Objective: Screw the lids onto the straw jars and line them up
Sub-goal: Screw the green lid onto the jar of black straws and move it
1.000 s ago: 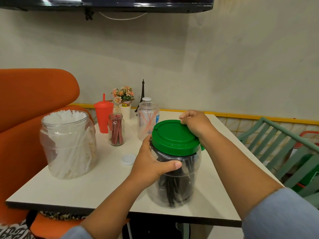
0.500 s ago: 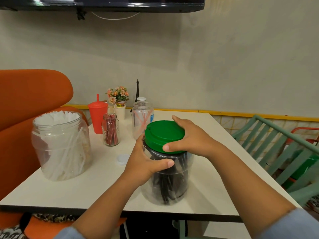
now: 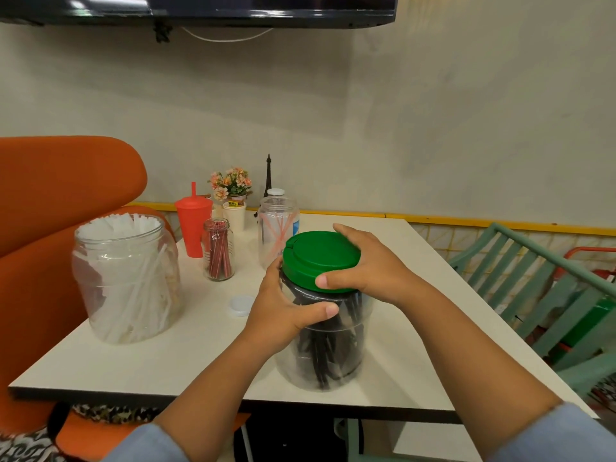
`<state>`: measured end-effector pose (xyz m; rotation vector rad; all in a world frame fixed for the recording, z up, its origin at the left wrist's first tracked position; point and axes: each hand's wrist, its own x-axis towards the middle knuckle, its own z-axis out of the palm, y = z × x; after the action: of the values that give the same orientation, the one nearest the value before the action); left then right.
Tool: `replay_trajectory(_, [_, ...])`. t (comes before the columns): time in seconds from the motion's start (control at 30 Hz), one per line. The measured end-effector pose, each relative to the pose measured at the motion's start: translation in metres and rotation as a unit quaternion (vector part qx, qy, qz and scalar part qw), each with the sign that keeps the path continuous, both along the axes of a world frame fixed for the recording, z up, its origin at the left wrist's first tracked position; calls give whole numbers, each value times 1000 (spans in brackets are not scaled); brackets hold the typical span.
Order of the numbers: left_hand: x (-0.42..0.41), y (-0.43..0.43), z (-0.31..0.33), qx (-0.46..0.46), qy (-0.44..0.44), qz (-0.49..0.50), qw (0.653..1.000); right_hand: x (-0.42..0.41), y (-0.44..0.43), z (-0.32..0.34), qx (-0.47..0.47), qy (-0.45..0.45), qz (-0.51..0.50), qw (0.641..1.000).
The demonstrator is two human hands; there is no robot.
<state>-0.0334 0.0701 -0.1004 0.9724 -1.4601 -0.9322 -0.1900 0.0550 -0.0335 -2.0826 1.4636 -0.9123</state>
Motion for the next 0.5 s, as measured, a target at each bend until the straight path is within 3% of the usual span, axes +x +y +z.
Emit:
replay_trajectory(0.23, [1,10,5,55,-55,-35,996,-15,26,-25,6,-138,-21,990])
replay_trajectory(0.5, [-29,25,22,138,-71,-102,983,-54,52,-27,7,-150,-78,986])
